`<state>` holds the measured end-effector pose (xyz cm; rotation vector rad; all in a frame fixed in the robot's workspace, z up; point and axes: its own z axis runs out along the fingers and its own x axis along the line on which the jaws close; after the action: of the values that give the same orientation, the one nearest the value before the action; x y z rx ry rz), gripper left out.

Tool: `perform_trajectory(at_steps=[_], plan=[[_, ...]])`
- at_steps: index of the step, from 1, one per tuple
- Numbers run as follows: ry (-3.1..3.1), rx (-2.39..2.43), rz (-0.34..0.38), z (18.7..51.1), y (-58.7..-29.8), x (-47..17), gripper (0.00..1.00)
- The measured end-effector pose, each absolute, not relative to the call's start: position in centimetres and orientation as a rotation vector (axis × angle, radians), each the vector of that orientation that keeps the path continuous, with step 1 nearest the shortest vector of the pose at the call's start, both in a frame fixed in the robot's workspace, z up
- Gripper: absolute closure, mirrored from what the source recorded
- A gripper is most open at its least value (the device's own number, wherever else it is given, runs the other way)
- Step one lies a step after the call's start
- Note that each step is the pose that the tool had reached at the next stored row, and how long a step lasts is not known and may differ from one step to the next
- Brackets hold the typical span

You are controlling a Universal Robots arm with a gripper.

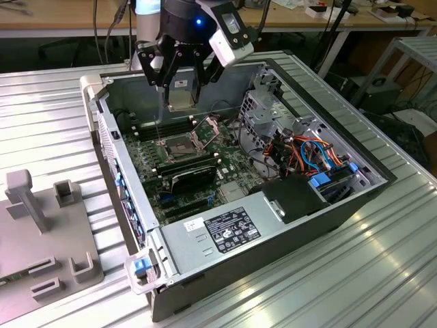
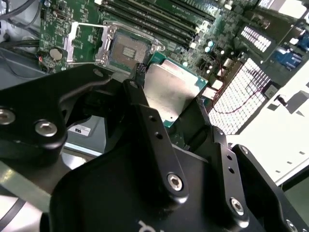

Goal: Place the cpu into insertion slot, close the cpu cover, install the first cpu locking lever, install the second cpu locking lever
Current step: 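Place the cpu into insertion slot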

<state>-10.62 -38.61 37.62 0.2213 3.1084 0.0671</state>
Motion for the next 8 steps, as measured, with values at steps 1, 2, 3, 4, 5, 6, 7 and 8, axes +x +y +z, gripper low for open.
perform_trajectory(at_steps=[1,2,3,4,5,6,7,8], plan=[[3.108,0.228,0.067,37.56,-38.38,-10.61,0.46],[3.108,0.234,0.067,37.51,-38.27,-10.61,0.46],[3.107,0.240,0.067,37.47,-38.19,-10.61,0.46],[3.107,0.248,0.067,37.40,-38.07,-10.61,0.46],[3.106,0.255,0.067,37.37,-38.01,-10.61,0.46],[3.104,0.270,0.067,37.31,-37.94,-10.61,0.46],[3.103,0.285,0.067,37.26,-37.89,-10.61,0.46],[3.102,0.295,0.066,37.23,-37.85,-10.61,0.46]])
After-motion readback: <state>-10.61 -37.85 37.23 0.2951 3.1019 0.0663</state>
